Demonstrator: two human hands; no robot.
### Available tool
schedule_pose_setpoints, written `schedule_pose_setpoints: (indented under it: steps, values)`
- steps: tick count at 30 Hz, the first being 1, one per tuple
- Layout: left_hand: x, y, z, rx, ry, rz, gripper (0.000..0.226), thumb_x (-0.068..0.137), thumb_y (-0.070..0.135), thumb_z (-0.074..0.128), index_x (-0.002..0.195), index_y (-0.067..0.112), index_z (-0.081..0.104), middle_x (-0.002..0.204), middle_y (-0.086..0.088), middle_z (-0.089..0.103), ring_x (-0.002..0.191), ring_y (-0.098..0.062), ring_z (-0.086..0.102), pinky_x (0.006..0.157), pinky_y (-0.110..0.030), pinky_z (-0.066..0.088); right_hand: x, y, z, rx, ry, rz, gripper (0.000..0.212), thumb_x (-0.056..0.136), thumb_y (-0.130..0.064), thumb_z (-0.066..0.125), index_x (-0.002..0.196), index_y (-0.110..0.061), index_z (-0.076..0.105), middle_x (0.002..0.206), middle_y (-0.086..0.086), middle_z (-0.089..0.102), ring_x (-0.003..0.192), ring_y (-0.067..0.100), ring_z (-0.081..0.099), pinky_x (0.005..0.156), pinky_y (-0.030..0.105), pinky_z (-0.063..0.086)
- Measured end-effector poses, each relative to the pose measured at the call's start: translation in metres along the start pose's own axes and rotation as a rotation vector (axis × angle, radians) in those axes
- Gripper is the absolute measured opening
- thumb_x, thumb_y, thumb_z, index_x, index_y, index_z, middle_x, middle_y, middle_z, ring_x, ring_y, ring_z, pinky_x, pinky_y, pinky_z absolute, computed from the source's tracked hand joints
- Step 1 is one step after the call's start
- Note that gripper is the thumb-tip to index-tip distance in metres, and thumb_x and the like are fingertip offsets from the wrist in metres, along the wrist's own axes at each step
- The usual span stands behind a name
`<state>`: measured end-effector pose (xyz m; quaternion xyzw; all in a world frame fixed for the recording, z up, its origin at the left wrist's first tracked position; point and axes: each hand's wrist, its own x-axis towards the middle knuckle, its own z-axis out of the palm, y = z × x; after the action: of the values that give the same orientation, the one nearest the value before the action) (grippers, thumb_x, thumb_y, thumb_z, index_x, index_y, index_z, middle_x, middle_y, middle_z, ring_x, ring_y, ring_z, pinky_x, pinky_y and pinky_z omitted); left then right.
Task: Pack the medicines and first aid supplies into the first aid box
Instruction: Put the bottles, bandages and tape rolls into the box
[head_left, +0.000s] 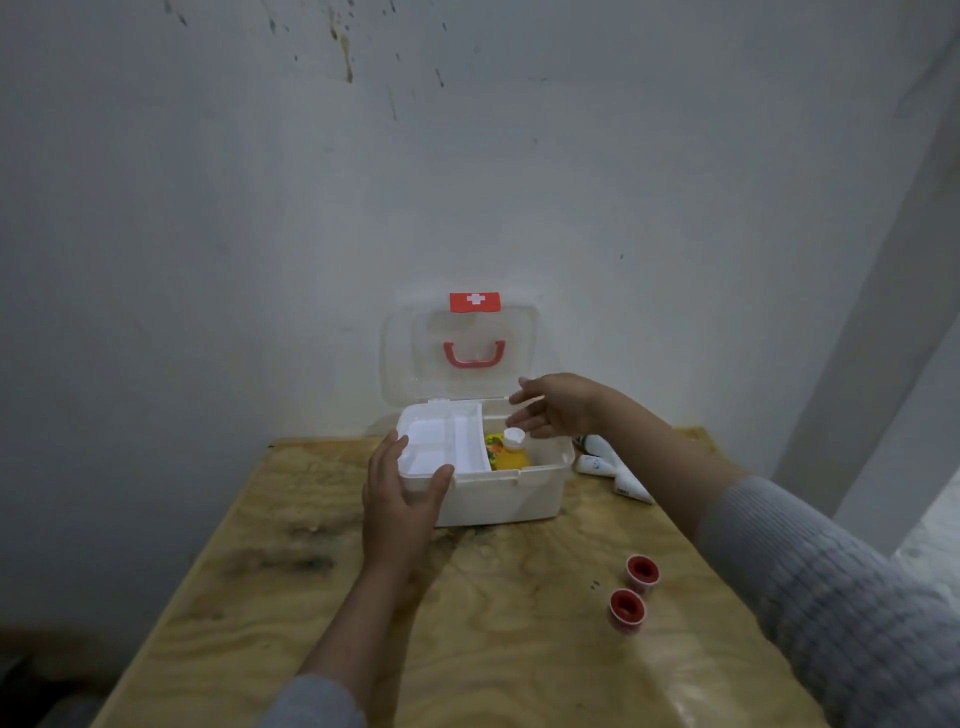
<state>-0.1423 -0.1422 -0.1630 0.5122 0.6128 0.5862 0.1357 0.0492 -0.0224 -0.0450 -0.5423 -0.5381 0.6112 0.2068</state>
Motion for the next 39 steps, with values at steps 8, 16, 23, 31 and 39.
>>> schedule_pose_setpoints:
  steps: [8, 16, 23, 31, 39]
  values:
    - [0.002, -0.006, 0.0, -0.007, 0.0, 0.034, 0.061, 0.081, 0.039, 0.068, 0.134, 0.026, 0.041, 0.147, 0.004, 0.039, 0.132, -0.016, 0.037, 0.104, -0.04, 0.042, -0.089, 0.037, -0.062, -0.062, 0.332, -0.216, 0.027, 0.091, -0.023, 0.054, 0.11, -0.004, 0.061, 0.099, 0.015, 0.07, 0.081, 0.024, 0.067, 0.07, 0.032, 0.052]
    - [0.0, -0.001, 0.001, -0.008, 0.005, 0.04, 0.058, 0.084, 0.032, 0.066, 0.135, 0.017, 0.043, 0.148, -0.001, 0.038, 0.133, -0.02, 0.036, 0.1, -0.03, 0.035, -0.136, 0.155, -0.081, -0.802, 0.77, -0.136, 0.045, 0.076, -0.044, 0.069, 0.11, -0.015, 0.063, 0.11, 0.011, 0.065, 0.1, 0.024, 0.06, 0.078, 0.033, 0.046]
    - [0.003, -0.003, -0.001, 0.0, -0.001, 0.054, 0.057, 0.083, 0.032, 0.067, 0.133, 0.017, 0.044, 0.147, -0.003, 0.039, 0.133, -0.02, 0.038, 0.107, -0.038, 0.036, -0.124, 0.205, -0.062, -0.775, 1.013, -0.179, 0.035, 0.074, -0.043, 0.066, 0.099, -0.019, 0.064, 0.107, 0.009, 0.063, 0.1, 0.028, 0.054, 0.08, 0.037, 0.048]
    - [0.001, 0.001, -0.002, 0.015, -0.009, 0.058, 0.059, 0.084, 0.031, 0.066, 0.135, 0.014, 0.043, 0.148, -0.005, 0.038, 0.134, -0.022, 0.037, 0.103, -0.034, 0.037, -0.122, 0.215, -0.06, -0.52, 1.044, -0.258, 0.023, 0.071, -0.032, 0.072, 0.087, -0.017, 0.063, 0.097, 0.008, 0.062, 0.086, 0.023, 0.056, 0.073, 0.031, 0.046]
    - [0.002, -0.004, 0.0, 0.005, -0.002, 0.071, 0.058, 0.083, 0.031, 0.067, 0.134, 0.013, 0.044, 0.147, -0.006, 0.038, 0.134, -0.023, 0.037, 0.103, -0.034, 0.037, -0.169, 0.221, -0.052, -0.284, 1.073, -0.36, 0.019, 0.072, -0.034, 0.076, 0.083, -0.022, 0.065, 0.082, -0.005, 0.062, 0.078, 0.013, 0.056, 0.059, 0.021, 0.039]
